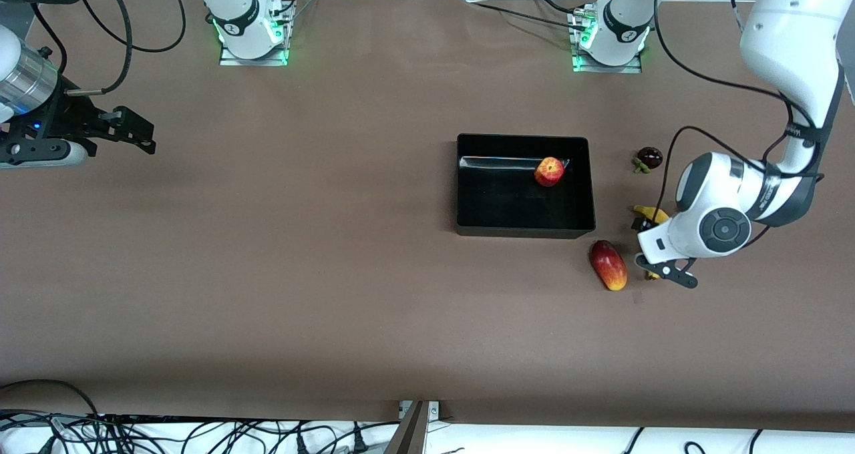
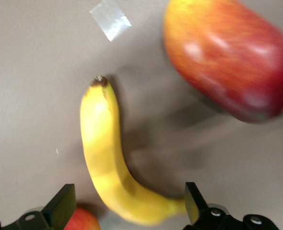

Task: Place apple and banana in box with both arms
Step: 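Grasp the yellow banana by its stem end with the left gripper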

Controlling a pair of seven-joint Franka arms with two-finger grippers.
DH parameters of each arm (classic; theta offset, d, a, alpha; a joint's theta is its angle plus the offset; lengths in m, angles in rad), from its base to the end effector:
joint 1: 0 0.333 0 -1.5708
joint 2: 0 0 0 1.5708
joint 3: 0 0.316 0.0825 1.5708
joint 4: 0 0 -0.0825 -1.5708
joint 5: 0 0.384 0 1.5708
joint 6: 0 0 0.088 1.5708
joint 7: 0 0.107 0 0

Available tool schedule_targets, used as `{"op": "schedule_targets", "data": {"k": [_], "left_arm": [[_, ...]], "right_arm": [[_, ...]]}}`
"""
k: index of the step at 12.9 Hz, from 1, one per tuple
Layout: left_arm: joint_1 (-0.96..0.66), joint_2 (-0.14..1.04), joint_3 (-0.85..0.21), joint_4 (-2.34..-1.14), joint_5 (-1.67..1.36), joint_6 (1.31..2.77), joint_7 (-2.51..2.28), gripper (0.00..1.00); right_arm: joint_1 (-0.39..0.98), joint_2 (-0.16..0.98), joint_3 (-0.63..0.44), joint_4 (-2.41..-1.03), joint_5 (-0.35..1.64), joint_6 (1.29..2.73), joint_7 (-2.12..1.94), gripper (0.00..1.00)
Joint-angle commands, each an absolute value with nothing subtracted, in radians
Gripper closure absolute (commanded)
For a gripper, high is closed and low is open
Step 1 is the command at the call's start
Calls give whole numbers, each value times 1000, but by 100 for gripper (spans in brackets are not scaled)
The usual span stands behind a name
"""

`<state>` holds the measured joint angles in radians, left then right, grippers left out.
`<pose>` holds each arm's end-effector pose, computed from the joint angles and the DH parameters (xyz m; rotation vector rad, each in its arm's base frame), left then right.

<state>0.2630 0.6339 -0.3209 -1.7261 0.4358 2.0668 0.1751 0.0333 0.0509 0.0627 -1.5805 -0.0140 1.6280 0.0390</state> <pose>0.6426 0.0006 0.2137 -2.8962 0.6718 0.3755 0.5719 0.0528 0.5962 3.1293 0.0904 -0.0040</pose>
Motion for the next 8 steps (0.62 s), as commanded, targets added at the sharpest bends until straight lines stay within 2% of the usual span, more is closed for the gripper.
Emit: {"op": "schedule_targets", "data": {"k": [1,2,3,4,5,8], "left_arm": [[301,686,-331,-1715,466,2118,215,0],[302,689,-331,-1717,466,2125,216,6],[304,689,-331,-1717,466,2123,218,45],[304,689,-331,-1718,468,2123,230,75],[308,689,-331,-1717,466,2122,277,100],[324,683,-333,-1710,465,2112,293,100]], "right_arm": [[23,51,71,-1572,-17,1628,31,0],[23,51,72,-1572,-17,1628,29,0],[23,51,72,-1572,-17,1628,31,0],[23,51,72,-1572,-17,1628,31,0],[23,51,71,-1572,-17,1628,31,0],[23,51,72,-1572,-17,1629,31,0]]}}
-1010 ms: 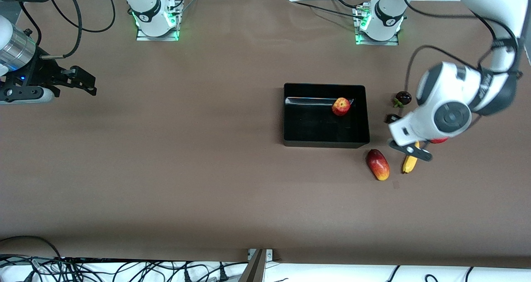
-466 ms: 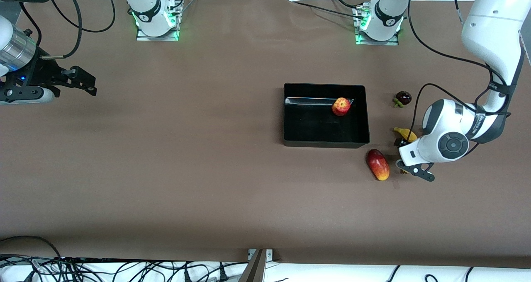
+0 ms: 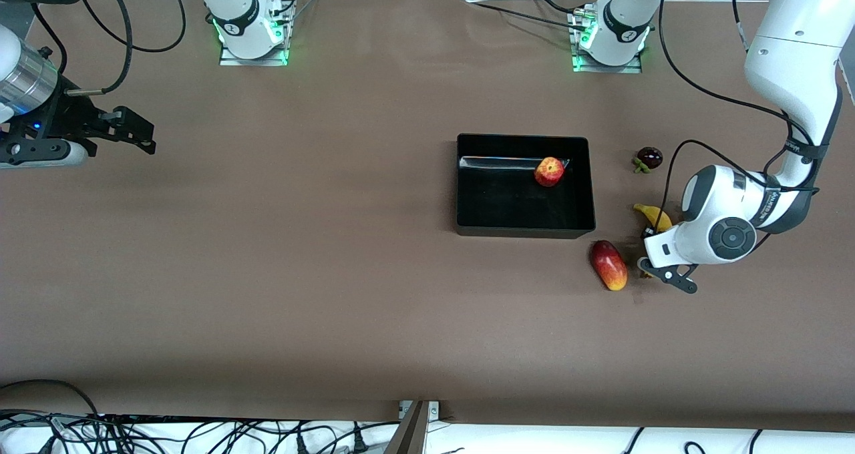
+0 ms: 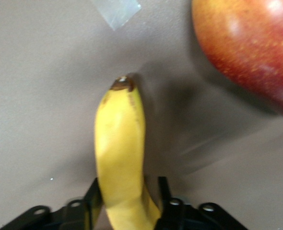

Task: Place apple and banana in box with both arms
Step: 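Grasp the yellow banana by its stem end with the left gripper, then carry the banana with the left gripper and lower it into the box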

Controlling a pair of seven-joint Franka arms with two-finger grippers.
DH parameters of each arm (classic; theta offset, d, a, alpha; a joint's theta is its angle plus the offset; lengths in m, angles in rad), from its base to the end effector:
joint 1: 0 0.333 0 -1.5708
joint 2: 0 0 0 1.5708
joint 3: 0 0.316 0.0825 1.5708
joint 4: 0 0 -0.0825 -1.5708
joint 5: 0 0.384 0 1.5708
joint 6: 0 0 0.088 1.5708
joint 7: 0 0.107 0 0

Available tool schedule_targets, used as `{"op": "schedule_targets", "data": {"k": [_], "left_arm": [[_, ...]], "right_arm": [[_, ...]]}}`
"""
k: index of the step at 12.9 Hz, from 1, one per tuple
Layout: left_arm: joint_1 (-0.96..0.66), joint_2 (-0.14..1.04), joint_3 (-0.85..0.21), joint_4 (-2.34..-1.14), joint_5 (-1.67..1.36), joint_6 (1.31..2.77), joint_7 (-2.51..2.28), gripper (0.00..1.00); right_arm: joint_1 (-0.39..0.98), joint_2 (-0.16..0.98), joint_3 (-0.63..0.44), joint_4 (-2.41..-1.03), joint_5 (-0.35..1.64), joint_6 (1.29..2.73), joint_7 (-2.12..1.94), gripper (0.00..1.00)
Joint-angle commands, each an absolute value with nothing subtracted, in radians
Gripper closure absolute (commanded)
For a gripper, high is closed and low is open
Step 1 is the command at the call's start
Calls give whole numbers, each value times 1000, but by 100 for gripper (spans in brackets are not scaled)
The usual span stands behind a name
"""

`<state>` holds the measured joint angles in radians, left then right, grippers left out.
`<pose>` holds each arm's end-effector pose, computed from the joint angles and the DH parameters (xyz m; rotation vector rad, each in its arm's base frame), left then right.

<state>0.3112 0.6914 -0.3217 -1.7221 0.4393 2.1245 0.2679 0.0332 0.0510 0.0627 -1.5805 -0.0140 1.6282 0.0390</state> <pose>0.6428 0.0271 0.1830 -2.9191 0.7645 0.3755 0.5720 0.0527 0.5962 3.1293 0.0902 -0.0039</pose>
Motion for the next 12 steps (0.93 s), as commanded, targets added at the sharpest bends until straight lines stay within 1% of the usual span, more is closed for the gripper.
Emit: {"op": "schedule_targets", "data": {"k": [1,3,5,7,8,10,12], "left_arm": [[321,675,-337,-1703,463,2108,290,100],[316,612,-360,-1695,448,2028,284,100],[318,528,-428,-1649,446,1921,278,100],[316,512,-504,-1553,364,1760,240,100],[308,514,-515,-1517,277,1702,204,100],[278,515,-518,-1514,111,1678,145,100],[206,520,-520,-1513,57,1678,39,100]], "right_arm": [[23,51,72,-1572,-17,1628,29,0],[23,51,72,-1572,-17,1628,31,0],[23,51,72,-1572,-17,1628,31,0],[23,51,72,-1572,-17,1628,29,0],[23,51,71,-1572,-17,1629,31,0],[23,51,71,-1572,-17,1629,31,0],[23,52,72,-1572,-17,1629,31,0]]}}
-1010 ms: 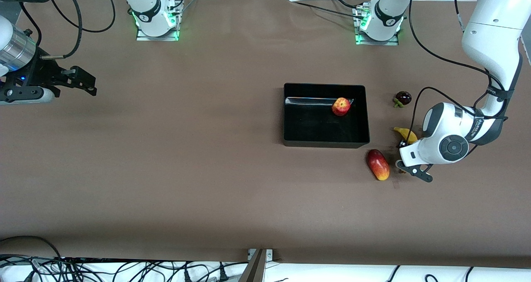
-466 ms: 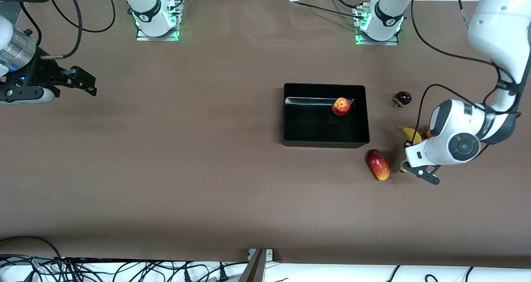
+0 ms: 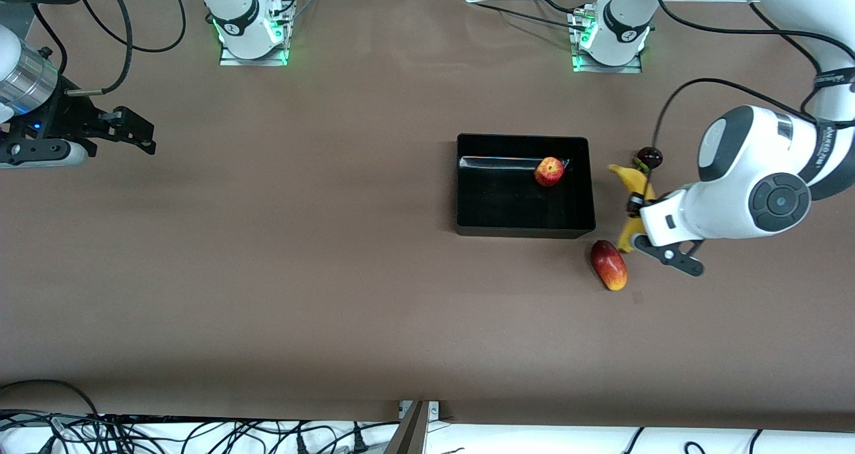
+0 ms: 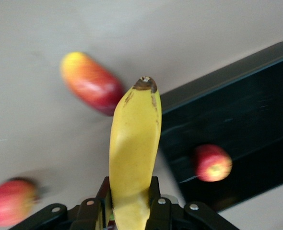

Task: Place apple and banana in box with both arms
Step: 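Carry the banana with the left gripper and lower it into the box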

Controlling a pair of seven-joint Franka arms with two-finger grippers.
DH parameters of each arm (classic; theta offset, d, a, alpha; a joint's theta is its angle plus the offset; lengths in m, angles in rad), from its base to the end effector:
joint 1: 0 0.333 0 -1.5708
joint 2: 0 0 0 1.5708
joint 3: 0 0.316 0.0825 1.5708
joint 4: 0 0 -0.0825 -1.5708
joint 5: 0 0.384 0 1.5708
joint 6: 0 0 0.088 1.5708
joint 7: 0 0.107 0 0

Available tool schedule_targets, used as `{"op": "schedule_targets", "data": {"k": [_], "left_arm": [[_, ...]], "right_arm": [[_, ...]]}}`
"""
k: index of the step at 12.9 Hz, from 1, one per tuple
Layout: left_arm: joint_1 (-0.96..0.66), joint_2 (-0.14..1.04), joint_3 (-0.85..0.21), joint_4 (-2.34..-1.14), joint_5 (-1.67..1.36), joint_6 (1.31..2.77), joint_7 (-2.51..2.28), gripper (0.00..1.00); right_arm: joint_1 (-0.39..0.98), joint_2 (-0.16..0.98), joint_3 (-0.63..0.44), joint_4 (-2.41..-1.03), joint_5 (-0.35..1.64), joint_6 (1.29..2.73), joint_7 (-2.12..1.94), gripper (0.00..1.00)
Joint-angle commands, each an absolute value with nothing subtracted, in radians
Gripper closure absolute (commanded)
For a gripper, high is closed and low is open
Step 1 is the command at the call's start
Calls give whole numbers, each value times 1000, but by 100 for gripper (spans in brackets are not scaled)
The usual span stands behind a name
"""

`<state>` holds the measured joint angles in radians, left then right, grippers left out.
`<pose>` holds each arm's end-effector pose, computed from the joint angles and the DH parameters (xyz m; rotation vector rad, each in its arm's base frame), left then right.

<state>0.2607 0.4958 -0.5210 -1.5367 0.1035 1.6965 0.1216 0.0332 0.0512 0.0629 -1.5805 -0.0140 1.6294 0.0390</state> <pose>0.6402 -0.1127 0.3784 2.9308 -0.5775 -0.4200 0.5722 0.0528 0.5962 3.1294 0.0906 -0.0023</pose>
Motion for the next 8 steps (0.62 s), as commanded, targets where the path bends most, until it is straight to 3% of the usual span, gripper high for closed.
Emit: {"op": "schedule_targets", "data": {"k": [1,5,8], "left_arm": [[130,525,-519,-1513,52,1687,-19,100],[-69,581,-512,-1520,71,1799,-291,100],[-80,629,-511,-1525,78,1832,-304,100]], "right_arm": [[23,52,71,-1572,-17,1629,31,0],[23,51,71,-1572,-17,1629,31,0],[23,51,72,-1572,-15,1629,29,0]]}}
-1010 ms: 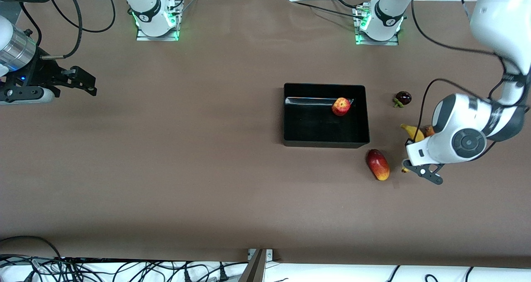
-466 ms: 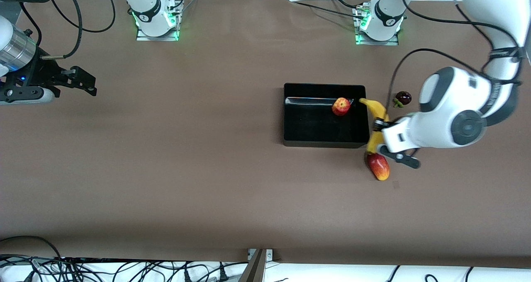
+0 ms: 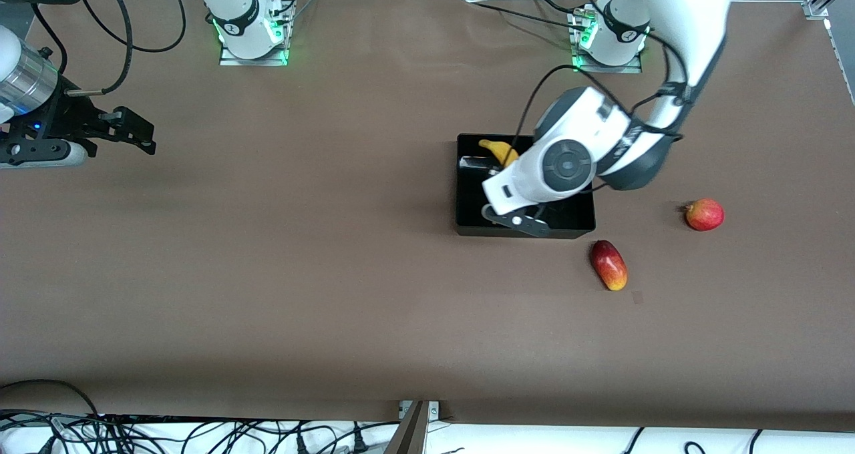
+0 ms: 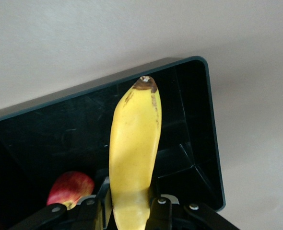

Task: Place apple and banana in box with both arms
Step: 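Carry the banana with the left gripper and lower it into the box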

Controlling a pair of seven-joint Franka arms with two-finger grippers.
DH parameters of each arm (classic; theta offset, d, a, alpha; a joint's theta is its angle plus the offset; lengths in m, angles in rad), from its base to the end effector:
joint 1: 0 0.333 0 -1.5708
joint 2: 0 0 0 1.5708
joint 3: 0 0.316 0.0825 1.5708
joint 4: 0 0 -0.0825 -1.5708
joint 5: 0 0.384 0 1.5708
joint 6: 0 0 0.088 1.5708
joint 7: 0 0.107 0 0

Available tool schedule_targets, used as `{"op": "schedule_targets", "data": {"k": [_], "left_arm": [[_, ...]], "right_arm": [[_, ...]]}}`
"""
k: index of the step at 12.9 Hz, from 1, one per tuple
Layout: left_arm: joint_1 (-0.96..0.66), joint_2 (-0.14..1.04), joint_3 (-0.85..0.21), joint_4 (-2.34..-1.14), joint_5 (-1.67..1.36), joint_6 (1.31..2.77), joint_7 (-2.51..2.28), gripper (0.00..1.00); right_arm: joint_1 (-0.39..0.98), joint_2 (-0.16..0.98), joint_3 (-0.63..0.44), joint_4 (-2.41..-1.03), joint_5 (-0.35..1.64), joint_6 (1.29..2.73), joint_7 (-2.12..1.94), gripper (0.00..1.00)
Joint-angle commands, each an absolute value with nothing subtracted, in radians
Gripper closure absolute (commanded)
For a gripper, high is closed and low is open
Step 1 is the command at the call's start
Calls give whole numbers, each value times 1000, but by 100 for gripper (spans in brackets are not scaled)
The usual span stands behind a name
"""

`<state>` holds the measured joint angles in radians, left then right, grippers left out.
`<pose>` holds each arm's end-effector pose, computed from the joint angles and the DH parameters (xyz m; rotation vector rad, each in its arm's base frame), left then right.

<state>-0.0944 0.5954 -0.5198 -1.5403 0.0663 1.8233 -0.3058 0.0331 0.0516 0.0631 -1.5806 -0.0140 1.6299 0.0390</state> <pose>0.5747 -0.3382 0.3251 2.9730 -0.4355 -0.4718 0.5723 0.0529 0.5960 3.1294 0.0907 -0.0023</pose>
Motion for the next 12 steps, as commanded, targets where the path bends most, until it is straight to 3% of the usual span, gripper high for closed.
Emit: {"op": "schedule_targets", "data": {"k": [1,11,12], "left_arm": [[-90,644,-511,-1528,83,1856,-305,100],[-144,725,-509,-1592,201,1891,-399,100],[-143,733,-509,-1591,190,1891,-402,92]], "right_arm": [[23,51,71,-1572,-15,1629,31,0],[23,51,72,-1572,-15,1629,29,0],[23,51,72,-1572,-15,1628,31,0]]}}
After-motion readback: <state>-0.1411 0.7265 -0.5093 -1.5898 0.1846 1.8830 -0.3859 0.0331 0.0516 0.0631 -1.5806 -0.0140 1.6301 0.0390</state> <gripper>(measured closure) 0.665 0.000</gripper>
